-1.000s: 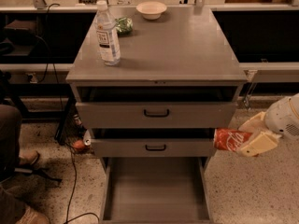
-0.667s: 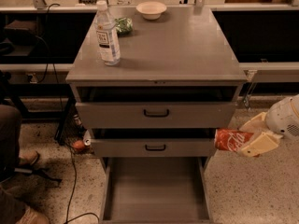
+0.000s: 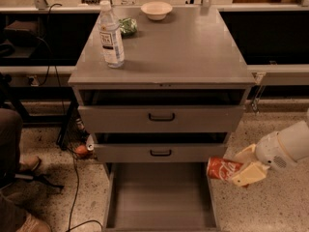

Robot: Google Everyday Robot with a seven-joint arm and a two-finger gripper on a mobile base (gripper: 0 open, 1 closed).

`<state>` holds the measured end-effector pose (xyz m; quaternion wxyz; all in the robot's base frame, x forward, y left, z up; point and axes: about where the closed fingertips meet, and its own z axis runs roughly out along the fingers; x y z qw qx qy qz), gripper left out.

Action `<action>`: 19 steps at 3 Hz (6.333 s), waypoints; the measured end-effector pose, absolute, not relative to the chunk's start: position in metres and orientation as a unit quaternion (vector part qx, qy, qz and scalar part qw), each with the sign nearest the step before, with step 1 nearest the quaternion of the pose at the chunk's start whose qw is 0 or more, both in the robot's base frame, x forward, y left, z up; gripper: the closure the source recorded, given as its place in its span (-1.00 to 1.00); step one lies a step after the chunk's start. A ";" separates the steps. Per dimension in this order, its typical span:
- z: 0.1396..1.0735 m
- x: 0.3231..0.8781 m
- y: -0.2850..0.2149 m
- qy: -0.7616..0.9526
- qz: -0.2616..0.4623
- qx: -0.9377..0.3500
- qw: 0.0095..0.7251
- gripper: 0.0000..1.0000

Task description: Place coke can into bottom drawer

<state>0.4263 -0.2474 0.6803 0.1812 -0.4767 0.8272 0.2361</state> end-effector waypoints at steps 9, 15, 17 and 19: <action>0.216 0.495 -0.021 0.822 0.406 -0.343 0.206 1.00; 0.199 0.554 0.083 0.787 0.405 -0.383 0.265 -0.57; 0.197 0.556 0.072 0.788 0.410 -0.376 0.263 -1.00; 0.229 0.574 -0.053 0.806 0.394 -0.334 0.288 -1.00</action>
Offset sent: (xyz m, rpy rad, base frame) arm -0.0138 0.1354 -0.2205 0.4557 0.0810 -0.1635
